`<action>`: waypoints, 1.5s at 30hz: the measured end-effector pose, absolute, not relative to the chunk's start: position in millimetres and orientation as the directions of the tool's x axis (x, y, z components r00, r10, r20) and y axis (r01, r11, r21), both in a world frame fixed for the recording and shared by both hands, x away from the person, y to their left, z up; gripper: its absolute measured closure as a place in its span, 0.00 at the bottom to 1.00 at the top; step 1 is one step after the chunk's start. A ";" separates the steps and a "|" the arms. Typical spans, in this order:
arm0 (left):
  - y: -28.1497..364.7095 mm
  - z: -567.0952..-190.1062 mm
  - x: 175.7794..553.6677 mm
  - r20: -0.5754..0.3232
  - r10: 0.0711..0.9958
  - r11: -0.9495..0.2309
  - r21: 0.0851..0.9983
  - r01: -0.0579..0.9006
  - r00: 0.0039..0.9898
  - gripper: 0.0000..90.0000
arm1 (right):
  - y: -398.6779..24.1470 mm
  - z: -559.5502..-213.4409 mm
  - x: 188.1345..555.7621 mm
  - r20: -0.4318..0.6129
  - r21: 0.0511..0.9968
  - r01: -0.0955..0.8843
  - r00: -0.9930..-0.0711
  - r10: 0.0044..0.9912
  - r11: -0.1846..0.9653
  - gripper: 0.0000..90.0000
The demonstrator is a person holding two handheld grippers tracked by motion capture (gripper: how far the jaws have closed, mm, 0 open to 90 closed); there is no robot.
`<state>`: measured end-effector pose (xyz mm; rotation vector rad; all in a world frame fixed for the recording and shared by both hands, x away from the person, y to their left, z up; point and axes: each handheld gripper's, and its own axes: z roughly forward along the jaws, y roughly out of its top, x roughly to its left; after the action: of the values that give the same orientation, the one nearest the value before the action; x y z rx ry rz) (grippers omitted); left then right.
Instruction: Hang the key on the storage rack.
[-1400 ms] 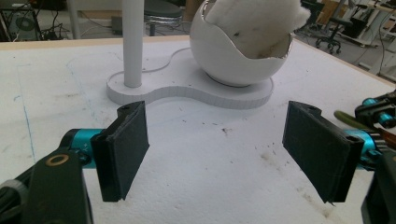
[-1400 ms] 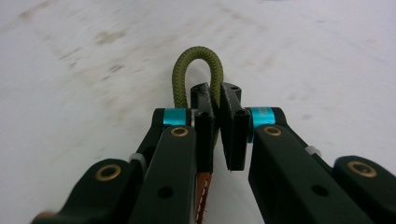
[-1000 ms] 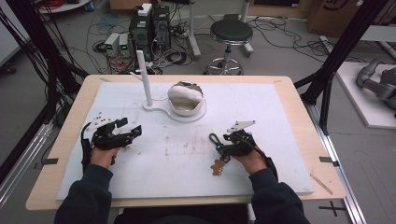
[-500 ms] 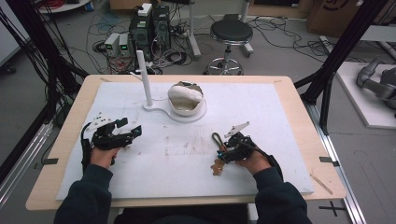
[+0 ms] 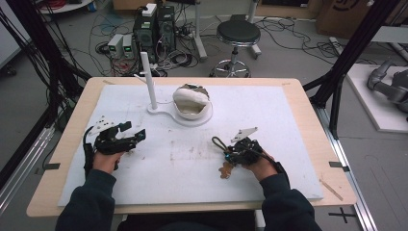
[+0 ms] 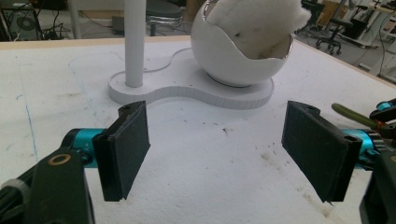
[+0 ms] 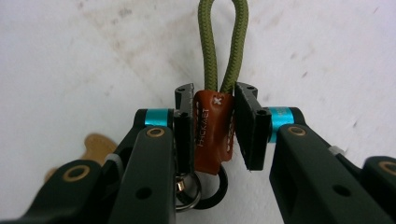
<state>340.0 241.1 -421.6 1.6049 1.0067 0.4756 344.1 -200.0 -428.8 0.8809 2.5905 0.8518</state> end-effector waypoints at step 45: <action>280.1 -417.3 337.8 -0.246 0.852 0.093 0.939 0.330 0.461 0.27 | -27.2 -310.8 430.3 -0.173 0.887 0.120 -0.808 0.563 0.445 0.80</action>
<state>337.8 280.1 -417.3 1.4859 1.0929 0.5336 430.3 -27.2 -310.8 0.5746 2.2537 1.3308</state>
